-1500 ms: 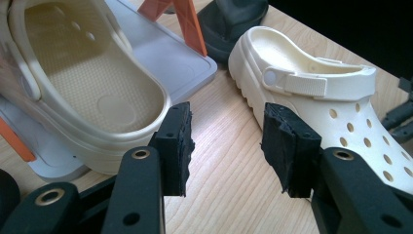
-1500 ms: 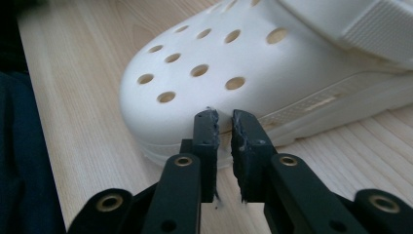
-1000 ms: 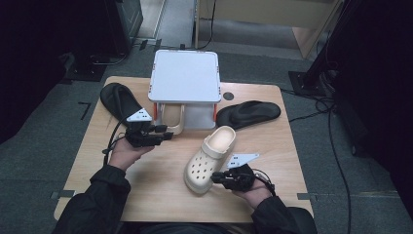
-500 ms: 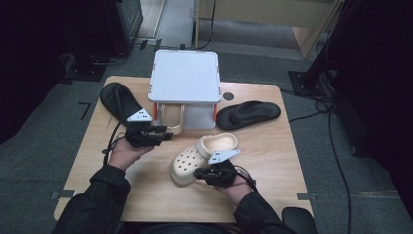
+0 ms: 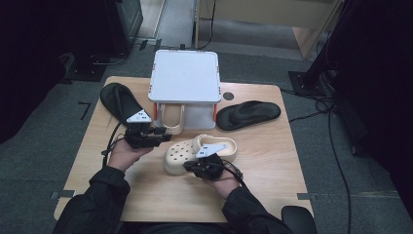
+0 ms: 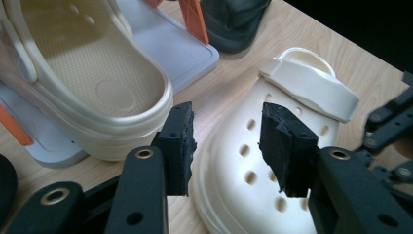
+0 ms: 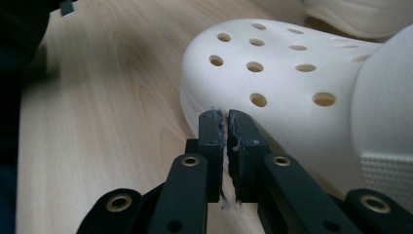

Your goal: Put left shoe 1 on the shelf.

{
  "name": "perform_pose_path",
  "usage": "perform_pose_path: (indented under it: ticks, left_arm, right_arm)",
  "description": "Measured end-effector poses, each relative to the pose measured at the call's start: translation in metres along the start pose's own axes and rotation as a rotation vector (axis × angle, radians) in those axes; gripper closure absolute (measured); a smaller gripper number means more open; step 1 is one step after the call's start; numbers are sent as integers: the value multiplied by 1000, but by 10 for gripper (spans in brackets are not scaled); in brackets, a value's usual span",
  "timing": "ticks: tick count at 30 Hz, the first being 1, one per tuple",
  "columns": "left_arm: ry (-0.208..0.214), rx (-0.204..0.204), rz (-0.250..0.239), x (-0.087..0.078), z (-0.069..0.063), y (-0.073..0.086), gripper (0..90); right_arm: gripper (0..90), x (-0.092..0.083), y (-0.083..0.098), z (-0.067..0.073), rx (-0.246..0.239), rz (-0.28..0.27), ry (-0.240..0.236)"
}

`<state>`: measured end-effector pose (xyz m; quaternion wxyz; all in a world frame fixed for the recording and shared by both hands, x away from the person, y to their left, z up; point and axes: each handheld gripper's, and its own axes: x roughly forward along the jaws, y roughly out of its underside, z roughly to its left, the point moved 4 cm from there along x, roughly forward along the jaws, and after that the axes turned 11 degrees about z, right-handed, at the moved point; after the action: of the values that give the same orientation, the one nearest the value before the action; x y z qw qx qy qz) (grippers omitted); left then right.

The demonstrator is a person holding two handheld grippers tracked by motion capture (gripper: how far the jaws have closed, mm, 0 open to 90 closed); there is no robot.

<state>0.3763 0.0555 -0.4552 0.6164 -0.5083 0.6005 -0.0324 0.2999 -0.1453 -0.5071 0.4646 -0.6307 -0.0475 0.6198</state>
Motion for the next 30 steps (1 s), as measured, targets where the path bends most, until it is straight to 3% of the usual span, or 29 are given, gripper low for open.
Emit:
perform_pose_path:
  ticks: [7, 10, 15, 17, 20, 22, 24, 30]
  left_arm:
    - [4, -4, 20, 1, -3, 7, 600]
    - [15, -13, 32, 2, -6, 13, 627]
    - [18, -9, 59, 2, -17, 25, 642]
    - [12, -17, 67, 2, -20, 32, 650]
    - [14, -28, 75, 3, -21, 35, 656]
    - [2, -30, 90, 7, -23, 39, 659]
    - [-3, -31, 90, 7, -23, 40, 660]
    - [-8, -44, 89, 9, -21, 42, 657]
  right_arm:
    - [844, 4, -9, -4, 25, 0, -10]
    - [892, -15, -15, -5, 41, -31, -45]
    - [900, -35, -19, -10, 21, -42, -31]
    - [900, -50, -18, -20, 22, -68, -8]
    - [900, -58, -17, -27, 38, -80, 9]
    - [900, -69, -15, -42, 48, -94, 53]
    - [900, -72, -13, -51, 53, -97, 79]
    - [900, -58, -5, -69, 79, -41, 59]
